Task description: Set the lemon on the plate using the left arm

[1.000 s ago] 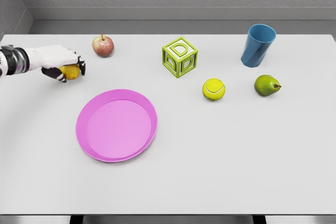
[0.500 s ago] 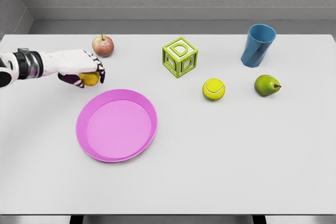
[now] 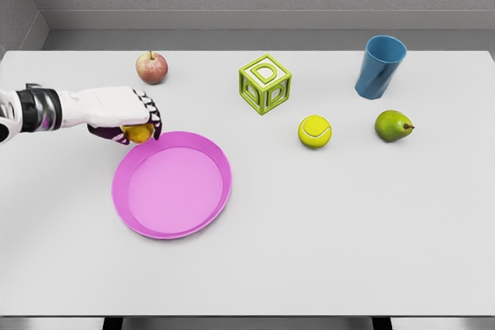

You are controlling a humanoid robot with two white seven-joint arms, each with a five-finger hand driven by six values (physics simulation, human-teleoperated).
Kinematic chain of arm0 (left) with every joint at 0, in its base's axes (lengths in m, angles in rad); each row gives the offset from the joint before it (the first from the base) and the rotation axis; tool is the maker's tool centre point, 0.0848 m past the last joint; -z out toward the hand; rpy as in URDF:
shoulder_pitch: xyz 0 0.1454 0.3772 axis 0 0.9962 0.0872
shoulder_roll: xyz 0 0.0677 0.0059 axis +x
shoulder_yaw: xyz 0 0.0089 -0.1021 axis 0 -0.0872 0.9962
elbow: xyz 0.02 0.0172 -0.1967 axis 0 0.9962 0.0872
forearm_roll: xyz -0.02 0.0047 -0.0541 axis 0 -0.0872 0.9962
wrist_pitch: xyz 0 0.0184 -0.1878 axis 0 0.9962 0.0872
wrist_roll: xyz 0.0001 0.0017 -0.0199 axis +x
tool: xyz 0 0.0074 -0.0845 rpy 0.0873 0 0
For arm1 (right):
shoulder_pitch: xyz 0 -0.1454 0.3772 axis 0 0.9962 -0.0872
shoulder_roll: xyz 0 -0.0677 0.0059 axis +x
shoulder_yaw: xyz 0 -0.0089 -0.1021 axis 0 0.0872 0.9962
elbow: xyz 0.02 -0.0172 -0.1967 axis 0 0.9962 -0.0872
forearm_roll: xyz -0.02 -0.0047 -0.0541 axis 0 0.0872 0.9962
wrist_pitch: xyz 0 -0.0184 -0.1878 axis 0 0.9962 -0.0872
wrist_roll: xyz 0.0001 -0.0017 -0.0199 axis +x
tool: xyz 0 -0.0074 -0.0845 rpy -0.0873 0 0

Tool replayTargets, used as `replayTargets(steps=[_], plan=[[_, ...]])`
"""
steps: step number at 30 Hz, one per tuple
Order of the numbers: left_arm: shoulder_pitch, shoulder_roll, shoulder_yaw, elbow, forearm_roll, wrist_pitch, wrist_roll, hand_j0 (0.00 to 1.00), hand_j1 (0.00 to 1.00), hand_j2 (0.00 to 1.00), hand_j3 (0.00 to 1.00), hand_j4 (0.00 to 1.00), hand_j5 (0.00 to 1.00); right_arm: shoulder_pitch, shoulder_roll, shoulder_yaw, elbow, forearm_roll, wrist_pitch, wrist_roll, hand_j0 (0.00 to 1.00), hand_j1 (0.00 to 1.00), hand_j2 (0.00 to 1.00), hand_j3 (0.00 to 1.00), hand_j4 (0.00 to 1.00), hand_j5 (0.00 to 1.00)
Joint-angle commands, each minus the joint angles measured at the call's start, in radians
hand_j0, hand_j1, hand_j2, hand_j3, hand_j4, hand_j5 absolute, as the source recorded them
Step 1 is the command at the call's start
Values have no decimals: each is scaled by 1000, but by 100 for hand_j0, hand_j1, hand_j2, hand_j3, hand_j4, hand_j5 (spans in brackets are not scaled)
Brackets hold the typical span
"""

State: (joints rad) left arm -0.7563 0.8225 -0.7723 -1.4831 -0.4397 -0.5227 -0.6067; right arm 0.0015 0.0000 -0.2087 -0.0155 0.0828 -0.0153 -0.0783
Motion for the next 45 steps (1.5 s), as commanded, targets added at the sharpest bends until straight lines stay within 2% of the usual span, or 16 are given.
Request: replayTargets(steps=[1, 4, 11, 15, 25, 27, 32, 35, 37, 40, 42, 44, 45], plan=[[0, 13, -4, -36, 13, 3, -1, 53, 53, 53, 53, 53, 53, 0, 0, 0, 0, 0, 0, 0, 100, 100, 100, 100, 100, 100], [21, 23, -4, -72, 13, 3, 1, 53, 53, 53, 53, 53, 53, 0, 0, 0, 0, 0, 0, 0, 100, 100, 100, 100, 100, 100], [21, 23, -15, -103, 13, 0, -1, 53, 53, 53, 53, 53, 53, 0, 0, 0, 0, 0, 0, 0, 100, 100, 100, 100, 100, 100], [21, 24, -50, -154, 18, -7, -1, 53, 53, 53, 53, 53, 53, 0, 0, 0, 0, 0, 0, 0, 100, 100, 100, 100, 100, 100], [20, 24, -79, -177, 27, -28, 1, 55, 55, 55, 55, 55, 55, 0, 0, 0, 0, 0, 0, 0, 100, 100, 100, 100, 100, 100], [20, 24, -84, -175, 27, -28, 1, 100, 100, 100, 100, 100, 100, 0, 0, 0, 0, 0, 0, 0, 100, 100, 100, 100, 100, 100], [15, 27, -82, -172, 29, -28, 1, 100, 100, 100, 100, 100, 100, 0, 0, 0, 0, 0, 0, 0, 100, 100, 100, 100, 100, 100], [3, 44, -58, -164, 38, -16, 1, 100, 100, 100, 100, 100, 100, 0, 0, 0, 0, 0, 0, 0, 100, 100, 100, 100, 100, 100], [17, 63, 48, -149, 50, -14, -1, 100, 100, 100, 100, 100, 100, 0, 0, 0, 0, 0, 0, 0, 100, 100, 100, 100, 100, 100], [20, 81, 143, -63, 55, -11, -1, 100, 100, 100, 100, 100, 100, 0, 0, 0, 0, 0, 0, 0, 100, 100, 100, 100, 100, 100], [21, 78, 202, 35, 70, -10, -1, 100, 100, 100, 100, 100, 100, 0, 0, 0, 0, 0, 0, 0, 100, 100, 100, 100, 100, 100], [23, 76, 225, 130, 116, -11, -1, 100, 100, 100, 100, 100, 100, 0, 0, 0, 0, 0, 0, 0, 100, 100, 100, 100, 100, 100], [26, 75, 223, 150, 142, -10, -1, 100, 100, 100, 100, 100, 100, 0, 0, 0, 0, 0, 0, 0, 100, 100, 100, 100, 100, 100]])
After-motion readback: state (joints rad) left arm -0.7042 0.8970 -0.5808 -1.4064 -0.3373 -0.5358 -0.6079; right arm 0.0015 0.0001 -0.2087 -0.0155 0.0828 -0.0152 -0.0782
